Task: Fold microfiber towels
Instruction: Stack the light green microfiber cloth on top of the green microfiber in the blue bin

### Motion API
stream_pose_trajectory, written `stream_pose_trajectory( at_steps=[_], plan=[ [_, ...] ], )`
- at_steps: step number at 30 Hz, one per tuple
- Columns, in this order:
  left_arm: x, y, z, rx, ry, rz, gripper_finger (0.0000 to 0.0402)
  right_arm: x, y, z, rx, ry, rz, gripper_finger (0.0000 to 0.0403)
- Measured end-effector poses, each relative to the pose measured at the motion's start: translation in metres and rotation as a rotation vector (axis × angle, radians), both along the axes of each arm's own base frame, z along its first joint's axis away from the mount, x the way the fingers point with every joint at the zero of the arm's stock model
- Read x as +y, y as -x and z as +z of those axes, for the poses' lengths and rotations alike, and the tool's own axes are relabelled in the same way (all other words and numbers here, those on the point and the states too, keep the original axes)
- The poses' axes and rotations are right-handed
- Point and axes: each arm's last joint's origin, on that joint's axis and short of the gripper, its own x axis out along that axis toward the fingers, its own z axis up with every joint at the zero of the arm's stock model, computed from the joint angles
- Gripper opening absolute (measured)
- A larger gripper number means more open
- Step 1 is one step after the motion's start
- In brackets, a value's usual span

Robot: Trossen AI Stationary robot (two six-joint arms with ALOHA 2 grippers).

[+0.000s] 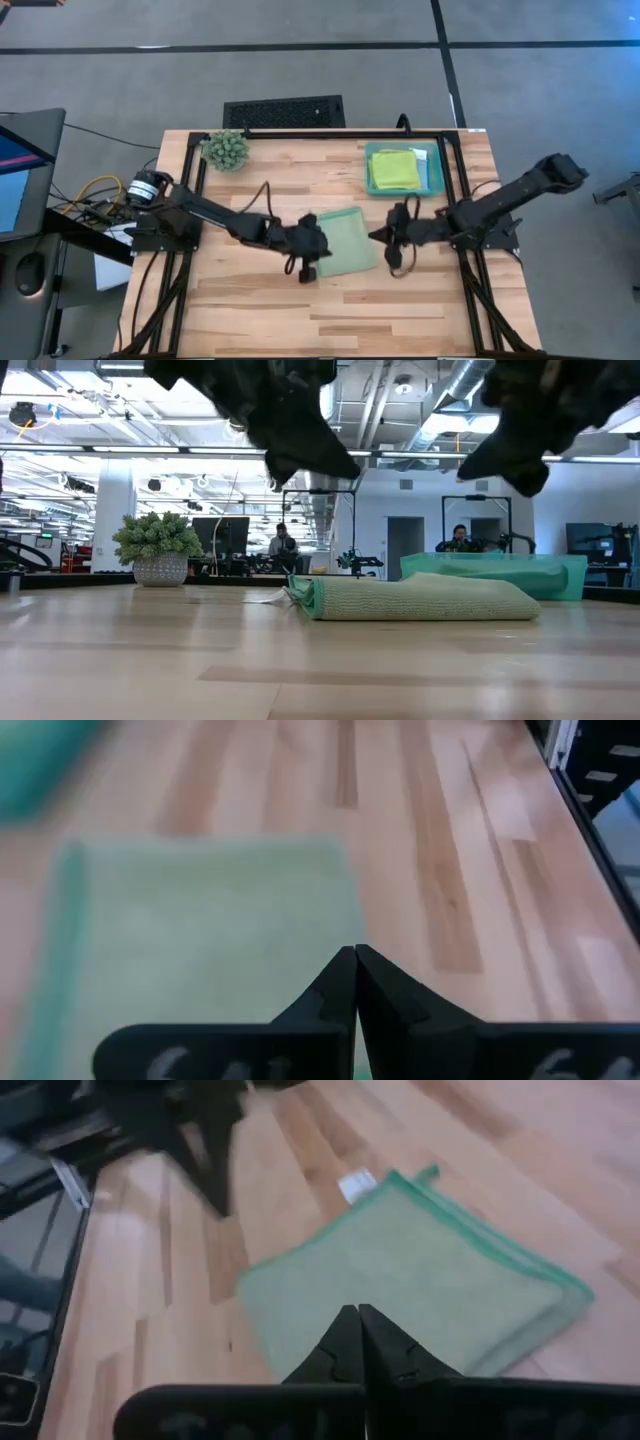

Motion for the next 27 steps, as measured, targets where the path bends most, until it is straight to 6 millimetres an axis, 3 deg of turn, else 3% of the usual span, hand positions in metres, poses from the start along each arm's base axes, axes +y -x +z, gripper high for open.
stream_pose_trajectory(
  at_steps=[7,10,17,22,27],
  plan=[
    [-0.028,-0.003,-0.041,0.095,0.146,0.141,0.0,-0.041,-0.022,-0.024,0.127,0.02,-0.046,0.0002],
    [-0.031,-0.008,-0.058,0.09,0.163,0.214,0.0,-0.052,-0.035,-0.041,0.161,0.048,-0.028,0.0002],
    [-0.028,-0.002,-0.072,0.2,0.147,0.302,0.0,-0.07,-0.052,-0.083,0.258,0.057,-0.08,0.0001],
    [-0.018,0.005,-0.078,0.296,0.107,0.371,0.0,-0.06,-0.054,-0.096,0.3,0.03,-0.112,0.0001],
    [0.007,0.011,-0.08,0.414,-0.013,0.386,0.0,-0.024,-0.049,-0.099,0.299,-0.117,-0.164,0.0]
  ],
)
